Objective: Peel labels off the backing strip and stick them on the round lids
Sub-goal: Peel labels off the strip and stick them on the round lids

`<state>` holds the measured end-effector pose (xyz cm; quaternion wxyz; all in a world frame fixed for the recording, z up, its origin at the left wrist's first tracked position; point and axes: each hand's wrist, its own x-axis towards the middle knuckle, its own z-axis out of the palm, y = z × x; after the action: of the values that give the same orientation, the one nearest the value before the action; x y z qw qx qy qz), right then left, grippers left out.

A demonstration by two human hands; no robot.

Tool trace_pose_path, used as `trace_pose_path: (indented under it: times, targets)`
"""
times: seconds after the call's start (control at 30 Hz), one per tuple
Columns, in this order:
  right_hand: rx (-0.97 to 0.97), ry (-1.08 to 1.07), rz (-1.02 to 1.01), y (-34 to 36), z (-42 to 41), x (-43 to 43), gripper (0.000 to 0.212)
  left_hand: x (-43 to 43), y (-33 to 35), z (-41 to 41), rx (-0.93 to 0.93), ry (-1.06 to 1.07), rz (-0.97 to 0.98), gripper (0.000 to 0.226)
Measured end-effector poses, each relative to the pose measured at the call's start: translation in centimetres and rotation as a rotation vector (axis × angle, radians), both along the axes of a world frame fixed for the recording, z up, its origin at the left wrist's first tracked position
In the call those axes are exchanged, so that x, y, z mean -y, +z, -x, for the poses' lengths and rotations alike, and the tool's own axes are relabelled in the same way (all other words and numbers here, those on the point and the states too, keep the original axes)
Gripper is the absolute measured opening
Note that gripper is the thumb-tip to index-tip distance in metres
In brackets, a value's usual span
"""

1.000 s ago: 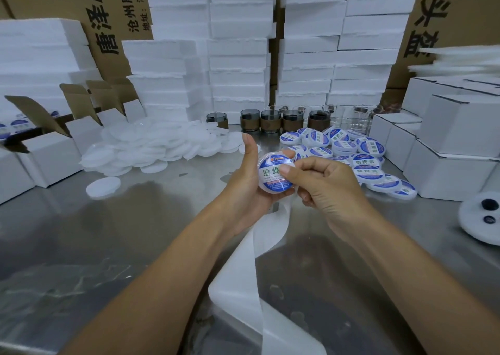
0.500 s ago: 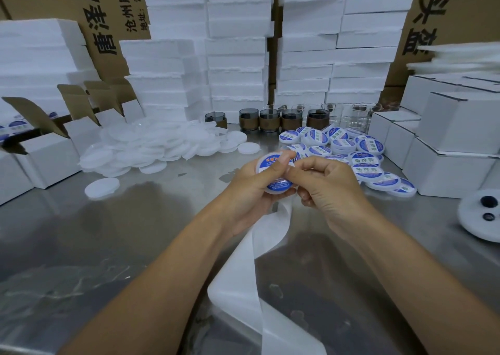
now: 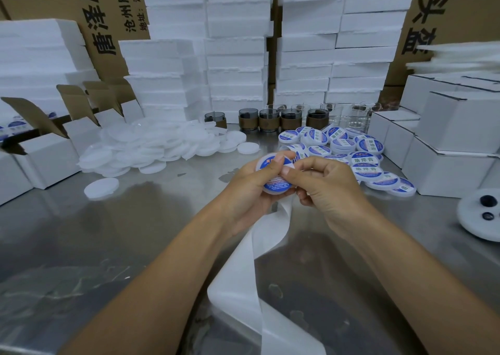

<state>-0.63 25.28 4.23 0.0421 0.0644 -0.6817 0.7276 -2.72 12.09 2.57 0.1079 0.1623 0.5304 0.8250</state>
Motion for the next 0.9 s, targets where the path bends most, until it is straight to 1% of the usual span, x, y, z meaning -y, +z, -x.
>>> trace_pose_path:
  times: [0.17,0.23,0.37,0.43,0.53,0.67,0.77,0.9]
  targets:
    - [-0.018,-0.021,0.0,-0.2,0.0,0.1,0.018,0.0,-0.1,0.0,0.008,0.009,0.009,0.032]
    - [-0.046,-0.055,-0.038,-0.3,0.1,0.2,0.019,0.0,-0.1,0.0,0.0,0.016,0.022,0.033]
    - [-0.171,-0.181,-0.213,-0.6,0.3,0.4,0.018,-0.2,0.0,-0.1,-0.016,0.02,0.054,0.039]
    - [-0.242,-0.245,-0.288,-0.9,0.4,0.4,0.018,-0.2,0.1,-0.2,-0.014,-0.015,0.049,0.042]
    - [-0.327,-0.315,-0.363,-1.3,0.5,0.2,0.02,-0.1,0.1,-0.2,-0.012,-0.073,0.006,0.036]
    - [-0.443,-0.388,-0.526,-1.8,0.6,0.1,0.027,-0.2,0.0,-0.2,-0.028,-0.042,0.038,0.026]
    - [-0.466,-0.437,-0.669,-1.8,0.6,0.1,0.025,-0.6,-0.1,-0.4,-0.048,-0.01,0.085,0.026]
    - [-0.477,-0.449,-0.727,-1.7,0.5,0.0,0.025,-1.1,-0.1,-0.7,-0.068,0.012,0.15,0.027]
